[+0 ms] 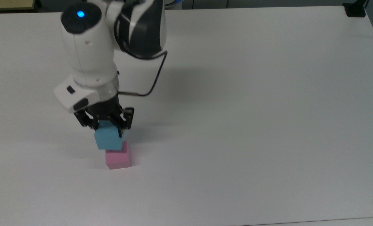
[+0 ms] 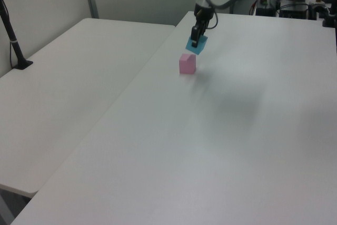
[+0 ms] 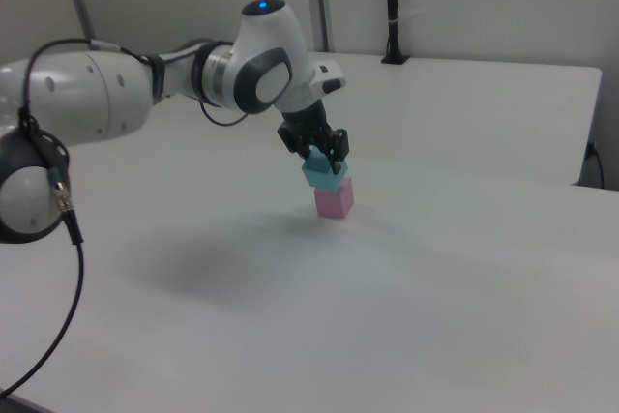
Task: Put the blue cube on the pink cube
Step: 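Carry the blue cube over the pink cube and lower it on top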
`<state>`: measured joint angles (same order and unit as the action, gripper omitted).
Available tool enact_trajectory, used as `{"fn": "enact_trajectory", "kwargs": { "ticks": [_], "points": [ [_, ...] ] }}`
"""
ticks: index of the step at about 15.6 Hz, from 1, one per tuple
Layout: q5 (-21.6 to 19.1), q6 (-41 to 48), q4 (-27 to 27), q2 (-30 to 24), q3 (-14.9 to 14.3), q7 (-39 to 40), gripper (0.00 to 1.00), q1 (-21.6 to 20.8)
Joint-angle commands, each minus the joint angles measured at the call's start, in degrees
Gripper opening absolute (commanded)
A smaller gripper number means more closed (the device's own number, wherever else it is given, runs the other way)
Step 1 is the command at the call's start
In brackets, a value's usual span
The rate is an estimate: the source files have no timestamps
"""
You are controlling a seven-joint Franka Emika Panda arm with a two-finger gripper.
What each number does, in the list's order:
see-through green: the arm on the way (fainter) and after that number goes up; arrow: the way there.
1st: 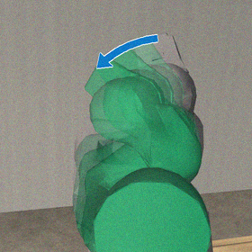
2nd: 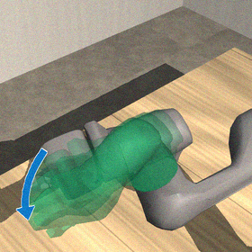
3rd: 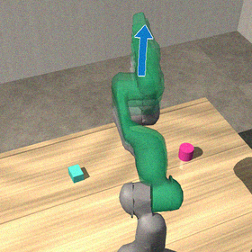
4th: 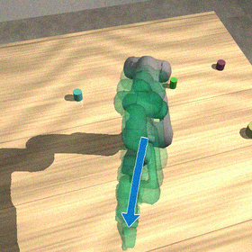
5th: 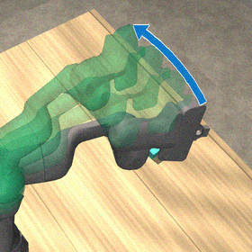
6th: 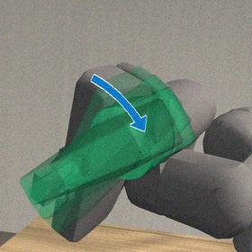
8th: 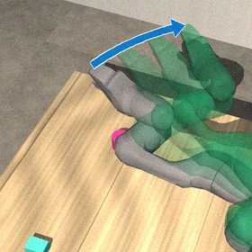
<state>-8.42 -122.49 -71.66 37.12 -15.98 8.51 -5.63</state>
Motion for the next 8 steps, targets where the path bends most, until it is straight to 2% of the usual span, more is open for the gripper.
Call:
{"fn": "enact_trajectory", "kwargs": {
  "ticks": [1,3,4,5,6,7,8],
  "points": [
    [-1.0,-2.7,4.1,4.3,-3.4,-2.7,0.31,-2.7],
    [-1.0,-4.1,4.1,5.2,-3.4,-3.9,0.32,-3.6],
    [-0.9,-4.2,4.1,5.3,-3.4,-4.1,0.37,-3.9],
    [-0.9,-4.2,4.0,5.5,-3.4,-4.1,0.47,-4.0],
    [-0.9,-4.2,4.0,5.5,-3.4,-4.2,0.69,-4.2],
    [-0.9,-4.2,3.8,5.6,-3.4,-4.1,1.00,-4.3],
    [-0.8,-4.3,3.6,5.6,-3.4,-4.1,1.00,-4.2]
  ]
}}
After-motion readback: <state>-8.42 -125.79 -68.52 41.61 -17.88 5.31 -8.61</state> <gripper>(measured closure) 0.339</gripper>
